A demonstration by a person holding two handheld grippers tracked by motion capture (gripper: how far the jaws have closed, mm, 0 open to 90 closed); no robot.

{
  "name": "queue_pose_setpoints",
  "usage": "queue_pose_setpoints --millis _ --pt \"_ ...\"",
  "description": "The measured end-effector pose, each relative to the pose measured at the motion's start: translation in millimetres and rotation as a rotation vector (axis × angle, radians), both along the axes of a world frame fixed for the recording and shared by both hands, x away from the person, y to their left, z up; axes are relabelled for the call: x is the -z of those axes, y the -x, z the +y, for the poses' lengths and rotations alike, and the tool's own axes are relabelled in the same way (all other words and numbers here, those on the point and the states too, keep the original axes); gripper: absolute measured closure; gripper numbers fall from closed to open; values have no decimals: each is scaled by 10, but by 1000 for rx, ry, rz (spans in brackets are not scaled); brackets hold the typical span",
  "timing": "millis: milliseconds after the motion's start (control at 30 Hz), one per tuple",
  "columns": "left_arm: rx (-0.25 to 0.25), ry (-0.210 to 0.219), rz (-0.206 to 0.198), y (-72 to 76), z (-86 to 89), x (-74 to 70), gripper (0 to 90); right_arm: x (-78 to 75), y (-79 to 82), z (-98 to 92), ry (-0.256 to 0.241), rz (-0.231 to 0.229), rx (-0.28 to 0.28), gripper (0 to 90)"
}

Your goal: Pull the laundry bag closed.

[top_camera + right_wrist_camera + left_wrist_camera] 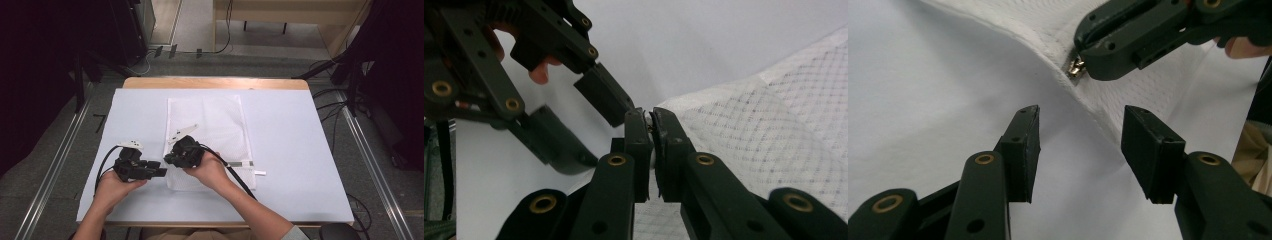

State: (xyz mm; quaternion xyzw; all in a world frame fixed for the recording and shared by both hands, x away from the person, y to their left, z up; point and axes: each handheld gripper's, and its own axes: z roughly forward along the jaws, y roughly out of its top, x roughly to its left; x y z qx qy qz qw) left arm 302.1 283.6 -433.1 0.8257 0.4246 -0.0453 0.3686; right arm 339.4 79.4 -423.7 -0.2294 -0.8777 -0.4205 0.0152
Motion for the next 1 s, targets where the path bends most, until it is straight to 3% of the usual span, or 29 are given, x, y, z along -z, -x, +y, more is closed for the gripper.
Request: queue_pose_setpoints --millis 67,100,200,333,533,733,833,867,1000 --pt "8 4 8 -10 -34 12 522 -5 3 2 -7 -6 -7 872" --pt "20 7 8 -17 -44 17 585 -8 4 5 -9 4 -11 872" --pt "42 12 20 -35 -68 37 647 -9 3 0 -9 8 -18 872" --pt "42 -4 18 -65 -79 68 654 -41 19 -19 -23 19 -24 872" --pt "54 7 29 -93 -79 78 764 -61 64 -25 -22 29 -56 873" --pt "73 -4 12 -92 -83 85 783 -57 59 -30 -22 52 -68 873" --pt "78 -4 17 -93 -85 84 810 -54 51 -35 -22 59 -78 873" --pt "81 -3 21 -92 -85 82 862 -45 50 -35 -15 59 -83 874" --pt "83 -10 29 -90 -93 67 876 -39 48 -34 -12 60 -85 875"
